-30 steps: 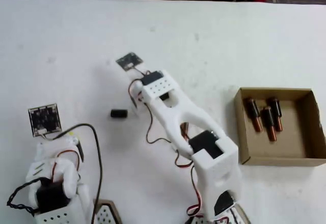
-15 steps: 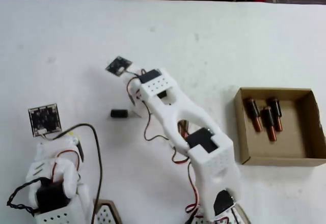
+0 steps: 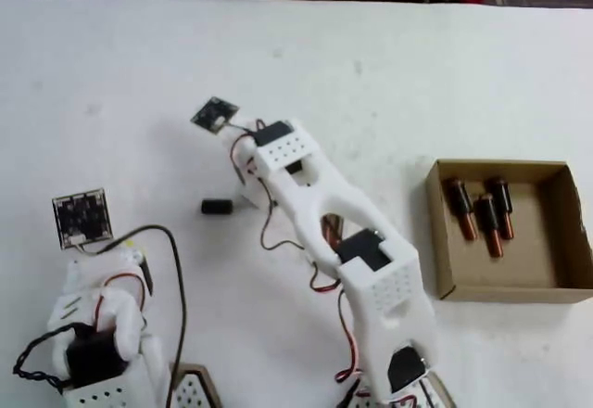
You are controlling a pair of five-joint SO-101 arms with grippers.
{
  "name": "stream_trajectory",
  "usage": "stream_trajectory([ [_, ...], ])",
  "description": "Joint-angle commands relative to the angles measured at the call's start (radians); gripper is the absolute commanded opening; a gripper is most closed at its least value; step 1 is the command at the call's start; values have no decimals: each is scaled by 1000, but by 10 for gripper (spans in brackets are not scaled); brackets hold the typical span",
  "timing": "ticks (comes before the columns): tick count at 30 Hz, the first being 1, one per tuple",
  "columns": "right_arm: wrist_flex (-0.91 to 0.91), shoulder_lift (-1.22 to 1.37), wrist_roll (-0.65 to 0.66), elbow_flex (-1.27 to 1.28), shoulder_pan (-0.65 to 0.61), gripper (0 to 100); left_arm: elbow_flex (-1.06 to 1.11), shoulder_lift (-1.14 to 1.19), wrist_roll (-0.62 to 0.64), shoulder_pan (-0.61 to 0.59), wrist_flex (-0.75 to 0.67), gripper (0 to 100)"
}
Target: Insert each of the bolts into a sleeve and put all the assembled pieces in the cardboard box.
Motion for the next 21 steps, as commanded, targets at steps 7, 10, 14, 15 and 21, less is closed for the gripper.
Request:
stream_trajectory([
  [7,27,-4,14,-31,-15,39,-9,-7,-2,1,-20,21],
  [10,30,-4,12,-31,-15,45,-9,-7,-2,1,-20,21],
  [14,65,-5,9,-32,-15,122,-9,-7,-2,1,-20,21],
  [15,67,-5,9,-32,-15,128,-9,-7,-2,1,-20,21],
  [21,67,1,9,-32,-12,85,-9,-7,-2,1,-20,21],
])
